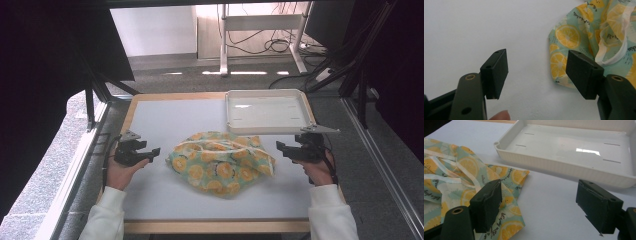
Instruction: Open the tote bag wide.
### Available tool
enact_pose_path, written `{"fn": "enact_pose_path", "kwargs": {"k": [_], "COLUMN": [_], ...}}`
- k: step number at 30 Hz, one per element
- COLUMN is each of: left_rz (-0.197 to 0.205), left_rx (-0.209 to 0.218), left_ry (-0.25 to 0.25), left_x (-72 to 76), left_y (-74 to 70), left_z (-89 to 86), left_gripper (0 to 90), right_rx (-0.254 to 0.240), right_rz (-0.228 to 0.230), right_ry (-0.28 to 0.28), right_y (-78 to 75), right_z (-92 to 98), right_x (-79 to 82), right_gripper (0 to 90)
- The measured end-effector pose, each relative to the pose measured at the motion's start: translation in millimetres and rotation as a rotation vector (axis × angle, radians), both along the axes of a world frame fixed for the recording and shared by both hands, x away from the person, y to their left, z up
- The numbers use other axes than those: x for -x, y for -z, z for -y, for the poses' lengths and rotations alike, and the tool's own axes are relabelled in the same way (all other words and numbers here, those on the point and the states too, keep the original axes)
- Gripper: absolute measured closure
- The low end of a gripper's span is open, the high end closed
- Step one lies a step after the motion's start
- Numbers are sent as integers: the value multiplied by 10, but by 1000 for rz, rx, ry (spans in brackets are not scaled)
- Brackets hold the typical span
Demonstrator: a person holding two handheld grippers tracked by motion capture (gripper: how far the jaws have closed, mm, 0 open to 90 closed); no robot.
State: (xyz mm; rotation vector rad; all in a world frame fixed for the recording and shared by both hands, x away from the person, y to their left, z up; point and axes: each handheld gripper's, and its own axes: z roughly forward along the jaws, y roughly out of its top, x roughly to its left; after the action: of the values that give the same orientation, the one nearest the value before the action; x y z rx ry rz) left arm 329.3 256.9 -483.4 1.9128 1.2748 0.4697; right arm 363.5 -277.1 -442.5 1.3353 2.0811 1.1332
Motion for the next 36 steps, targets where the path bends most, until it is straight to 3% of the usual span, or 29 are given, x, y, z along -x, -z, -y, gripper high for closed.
{"fn": "enact_pose_path", "kwargs": {"k": [15,21,24,36], "left_rz": [75,92,107,99], "left_rx": [3,0,-18,-13], "left_ry": [-3,47,23,72], "left_x": [127,150,138,86], "left_y": [-235,-341,-363,-438], "left_z": [-41,73,118,244], "left_gripper": [348,344,319,303], "right_rx": [18,19,20,40], "right_rz": [18,37,36,50], "right_ry": [-7,-19,-17,-38], "right_y": [-12,-62,-60,-63], "right_z": [1,4,11,-69], "right_x": [-26,-2,-5,7], "right_gripper": [221,229,230,225]}}
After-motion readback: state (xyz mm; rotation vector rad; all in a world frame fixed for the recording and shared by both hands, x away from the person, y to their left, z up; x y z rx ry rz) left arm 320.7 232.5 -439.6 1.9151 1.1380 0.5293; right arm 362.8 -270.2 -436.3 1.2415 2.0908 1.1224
